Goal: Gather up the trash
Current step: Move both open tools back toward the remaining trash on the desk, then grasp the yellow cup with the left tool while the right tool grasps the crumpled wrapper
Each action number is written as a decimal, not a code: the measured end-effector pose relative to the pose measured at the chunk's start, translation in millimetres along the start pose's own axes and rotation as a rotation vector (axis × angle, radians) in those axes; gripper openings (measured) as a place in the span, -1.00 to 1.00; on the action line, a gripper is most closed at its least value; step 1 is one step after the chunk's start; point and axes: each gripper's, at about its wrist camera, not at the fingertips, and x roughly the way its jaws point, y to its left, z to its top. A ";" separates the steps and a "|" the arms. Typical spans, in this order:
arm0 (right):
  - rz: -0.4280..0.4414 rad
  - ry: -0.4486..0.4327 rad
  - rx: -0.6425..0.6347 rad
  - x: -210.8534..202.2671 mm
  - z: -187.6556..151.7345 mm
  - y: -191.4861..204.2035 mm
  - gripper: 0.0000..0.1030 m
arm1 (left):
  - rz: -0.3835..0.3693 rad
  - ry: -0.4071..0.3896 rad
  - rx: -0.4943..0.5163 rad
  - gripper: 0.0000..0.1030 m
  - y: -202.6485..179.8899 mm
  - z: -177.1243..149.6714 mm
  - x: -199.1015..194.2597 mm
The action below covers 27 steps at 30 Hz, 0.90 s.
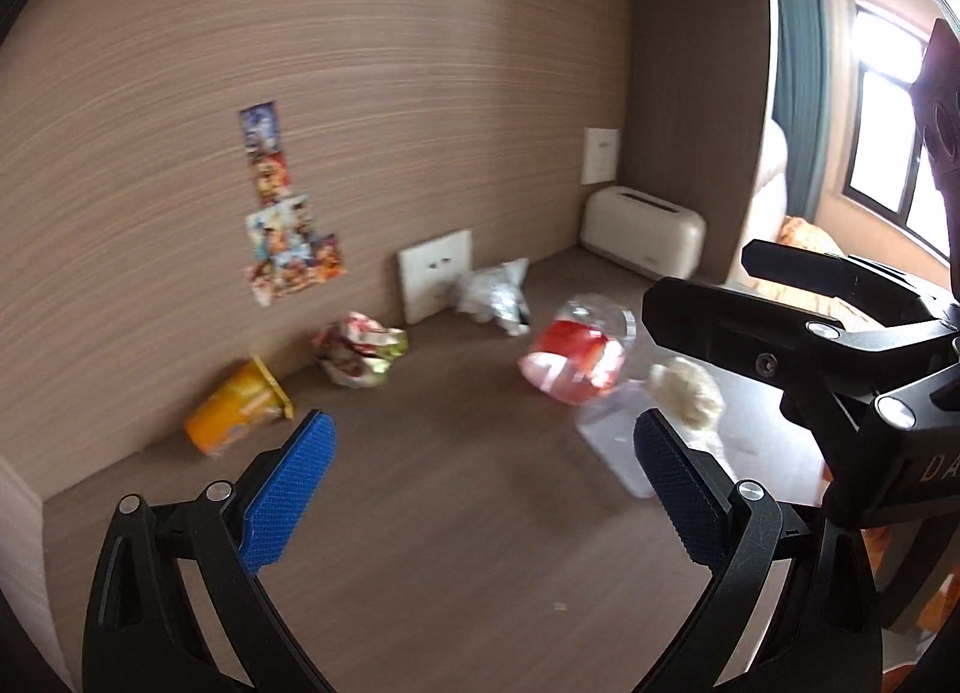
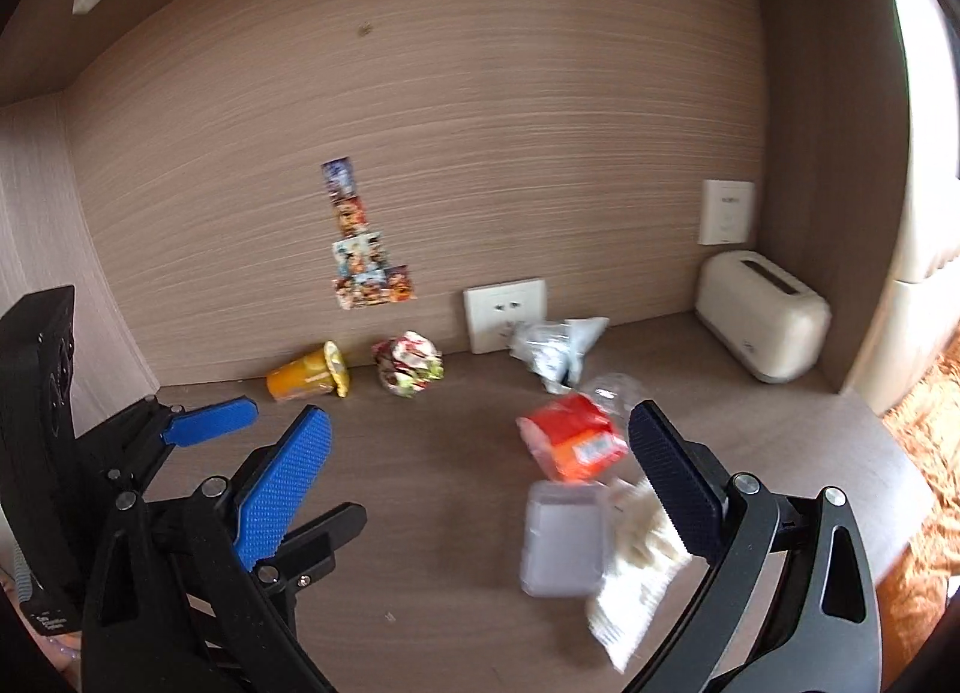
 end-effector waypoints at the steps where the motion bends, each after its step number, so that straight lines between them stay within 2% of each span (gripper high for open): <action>1: 0.011 0.006 -0.008 10.1 2.3 6.8 0.93 | 0.008 0.001 0.000 0.90 5.9 0.0 2.0; 13: 0.098 0.098 -0.059 143.8 21.4 45.4 0.93 | 0.120 0.054 -0.001 0.90 107.1 3.4 68.5; 18: 0.100 0.152 -0.061 189.9 25.2 50.4 0.93 | 0.129 0.101 0.010 0.90 134.3 1.3 102.7; 27: 0.068 0.294 -0.040 269.2 17.5 46.6 0.93 | 0.085 0.217 -0.001 0.90 172.8 -4.7 156.5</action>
